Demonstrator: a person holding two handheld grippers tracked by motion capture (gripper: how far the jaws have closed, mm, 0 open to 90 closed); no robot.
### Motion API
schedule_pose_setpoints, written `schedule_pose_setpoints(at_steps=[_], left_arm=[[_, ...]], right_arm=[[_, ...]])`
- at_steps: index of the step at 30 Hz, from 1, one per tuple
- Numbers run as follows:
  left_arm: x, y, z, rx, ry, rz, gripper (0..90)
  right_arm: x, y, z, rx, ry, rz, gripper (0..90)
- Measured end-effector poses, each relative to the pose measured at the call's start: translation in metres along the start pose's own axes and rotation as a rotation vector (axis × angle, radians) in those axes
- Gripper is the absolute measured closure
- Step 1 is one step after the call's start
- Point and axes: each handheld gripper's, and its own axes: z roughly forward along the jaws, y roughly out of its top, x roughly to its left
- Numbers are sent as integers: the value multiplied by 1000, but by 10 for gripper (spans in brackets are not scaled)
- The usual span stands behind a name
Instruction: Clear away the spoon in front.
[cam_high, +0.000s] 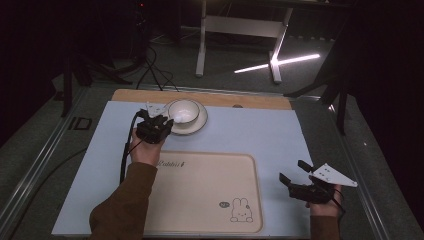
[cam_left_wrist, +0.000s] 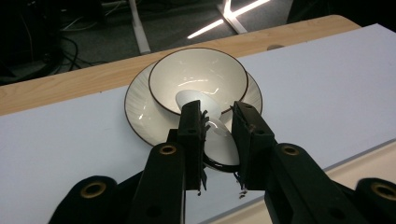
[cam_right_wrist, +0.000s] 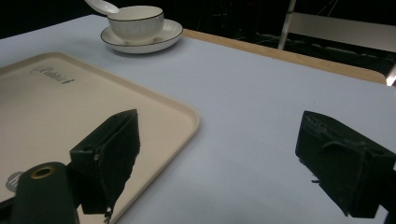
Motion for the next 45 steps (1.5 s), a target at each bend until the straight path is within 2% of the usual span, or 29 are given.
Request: schedule_pose_setpoints(at_steps=[12,22,32,39,45], left_arm=[[2,-13,-16,-21,45,-12,745],[4,-28,-25,-20,46,-43,745],[7,-44,-31,-10,74,-65,745],[7,-57,-33,-1,72,-88,745],[6,-64,-36,-1,79,-91,745]], right_arm=[[0,0,0,-2,-2,1,136],[0,0,-1,-2,-6,1,135],[0,0,-1,-1,-6,0,135],[0,0,-1,-2,-6,0,136],[0,0,-1,-3,-7,-2,135]])
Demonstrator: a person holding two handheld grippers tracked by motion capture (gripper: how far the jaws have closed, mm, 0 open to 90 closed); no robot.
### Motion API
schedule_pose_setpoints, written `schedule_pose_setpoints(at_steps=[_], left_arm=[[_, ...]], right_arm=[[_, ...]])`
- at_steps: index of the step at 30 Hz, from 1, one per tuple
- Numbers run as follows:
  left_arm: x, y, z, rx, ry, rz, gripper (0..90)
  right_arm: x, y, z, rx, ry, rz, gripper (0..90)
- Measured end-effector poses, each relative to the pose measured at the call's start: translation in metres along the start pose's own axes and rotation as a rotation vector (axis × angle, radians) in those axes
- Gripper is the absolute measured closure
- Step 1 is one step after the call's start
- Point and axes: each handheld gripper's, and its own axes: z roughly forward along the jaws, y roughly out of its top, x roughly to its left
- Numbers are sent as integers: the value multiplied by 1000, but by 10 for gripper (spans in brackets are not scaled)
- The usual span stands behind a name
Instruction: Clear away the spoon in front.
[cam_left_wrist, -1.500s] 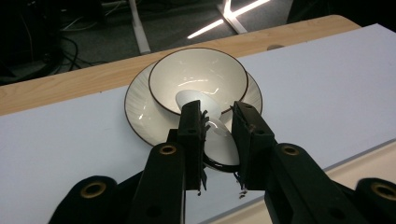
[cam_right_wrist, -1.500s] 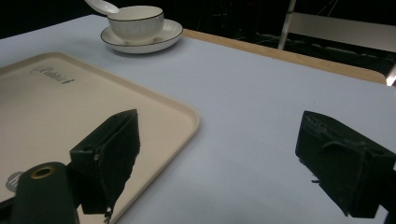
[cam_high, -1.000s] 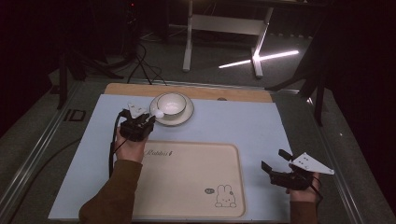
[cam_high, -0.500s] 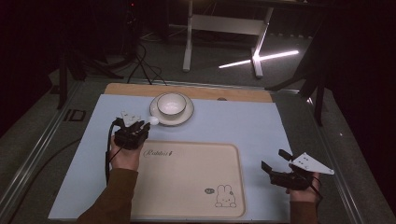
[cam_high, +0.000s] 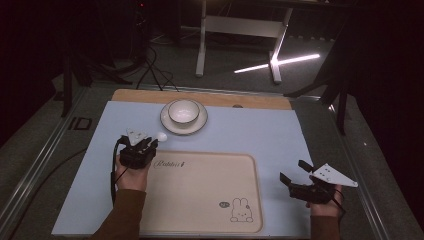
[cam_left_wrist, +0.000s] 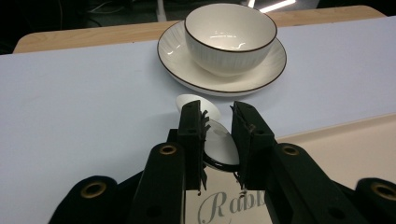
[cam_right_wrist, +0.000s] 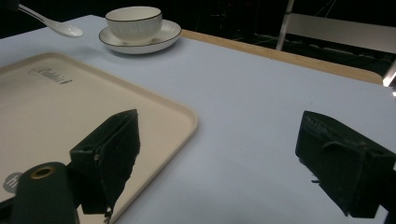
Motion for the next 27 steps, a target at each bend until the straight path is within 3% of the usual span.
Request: schedule_pose_setpoints(at_steps=[27], left_arm=[[-6,-24,-17,0,8,-8,746]], right_arm=[[0,0,0,1,0,-1,136]])
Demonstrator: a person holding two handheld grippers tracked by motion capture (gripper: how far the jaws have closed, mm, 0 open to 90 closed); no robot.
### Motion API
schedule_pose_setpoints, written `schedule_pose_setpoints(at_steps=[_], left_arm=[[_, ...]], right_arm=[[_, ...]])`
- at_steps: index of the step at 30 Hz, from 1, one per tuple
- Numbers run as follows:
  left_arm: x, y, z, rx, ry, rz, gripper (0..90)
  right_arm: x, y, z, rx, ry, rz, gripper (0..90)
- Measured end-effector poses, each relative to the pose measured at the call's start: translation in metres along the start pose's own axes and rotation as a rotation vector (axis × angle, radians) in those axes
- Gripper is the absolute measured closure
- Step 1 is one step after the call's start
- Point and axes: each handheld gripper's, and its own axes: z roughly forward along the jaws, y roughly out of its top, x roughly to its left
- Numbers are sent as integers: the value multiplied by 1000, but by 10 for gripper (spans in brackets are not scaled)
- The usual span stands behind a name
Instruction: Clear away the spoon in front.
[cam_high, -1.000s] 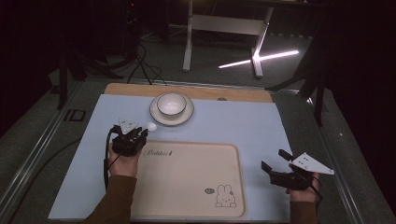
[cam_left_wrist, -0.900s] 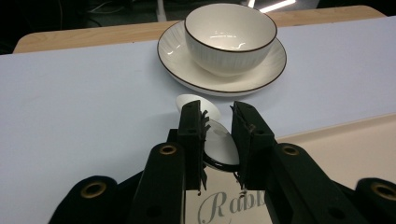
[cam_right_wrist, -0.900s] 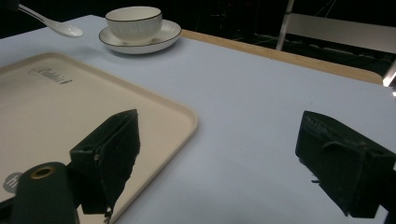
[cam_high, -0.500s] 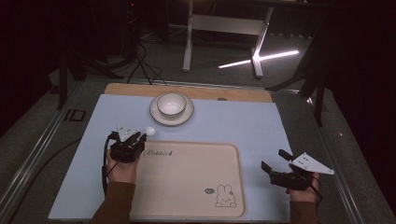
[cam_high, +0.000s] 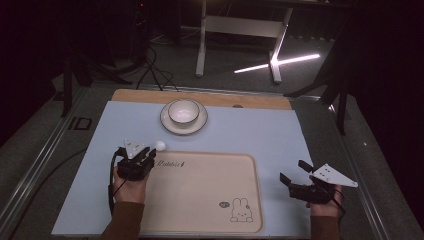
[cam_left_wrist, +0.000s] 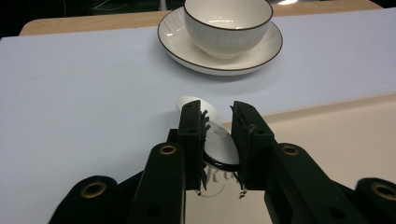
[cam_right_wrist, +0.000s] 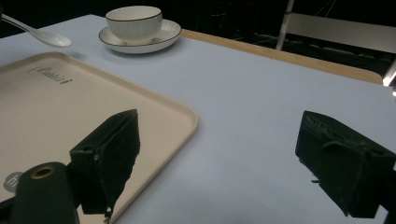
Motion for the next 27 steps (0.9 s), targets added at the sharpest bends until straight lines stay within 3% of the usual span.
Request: schedule_pose_setpoints(at_steps=[16,27], left_arm=[[-2,-11,-9,-7,-13,-29,745],[-2,-25,-12,-2,5,-53,745]], right_arm=[[0,0,1,1,3,-1,135],[0,0,1,1,3,-2,136]])
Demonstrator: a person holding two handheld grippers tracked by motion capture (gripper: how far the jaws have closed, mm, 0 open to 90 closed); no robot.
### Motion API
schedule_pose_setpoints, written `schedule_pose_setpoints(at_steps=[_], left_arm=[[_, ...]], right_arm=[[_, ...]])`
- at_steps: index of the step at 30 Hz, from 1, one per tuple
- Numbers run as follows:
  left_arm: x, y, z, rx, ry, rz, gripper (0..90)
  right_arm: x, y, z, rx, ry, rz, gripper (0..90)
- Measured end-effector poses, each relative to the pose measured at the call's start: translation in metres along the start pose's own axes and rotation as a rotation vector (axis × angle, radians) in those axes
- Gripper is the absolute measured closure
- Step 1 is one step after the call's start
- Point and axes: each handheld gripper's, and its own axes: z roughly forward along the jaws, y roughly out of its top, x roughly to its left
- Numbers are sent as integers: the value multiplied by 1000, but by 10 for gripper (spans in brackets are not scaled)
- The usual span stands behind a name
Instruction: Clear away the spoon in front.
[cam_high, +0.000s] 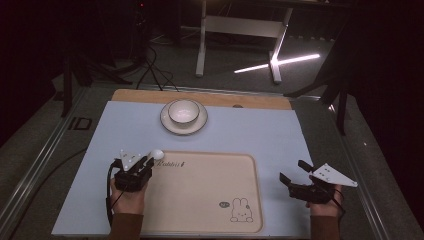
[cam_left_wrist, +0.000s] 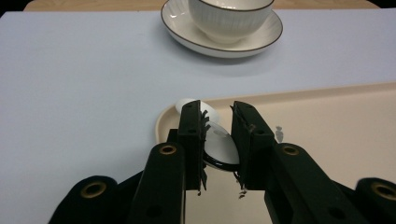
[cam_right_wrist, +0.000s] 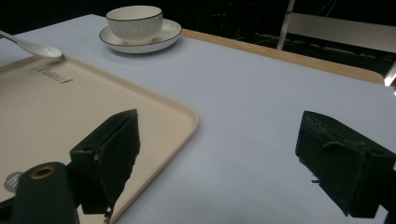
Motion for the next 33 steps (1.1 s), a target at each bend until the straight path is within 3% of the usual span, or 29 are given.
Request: schedule_pose_setpoints(at_steps=[22,33], left_arm=[[2,-32,2,51,18,-42,730],[-2,-47,7,89,28,-40,730]], right_arm=[[1,0,-2,3,-6,0,136],[1,0,-2,4,-5,-1,136]])
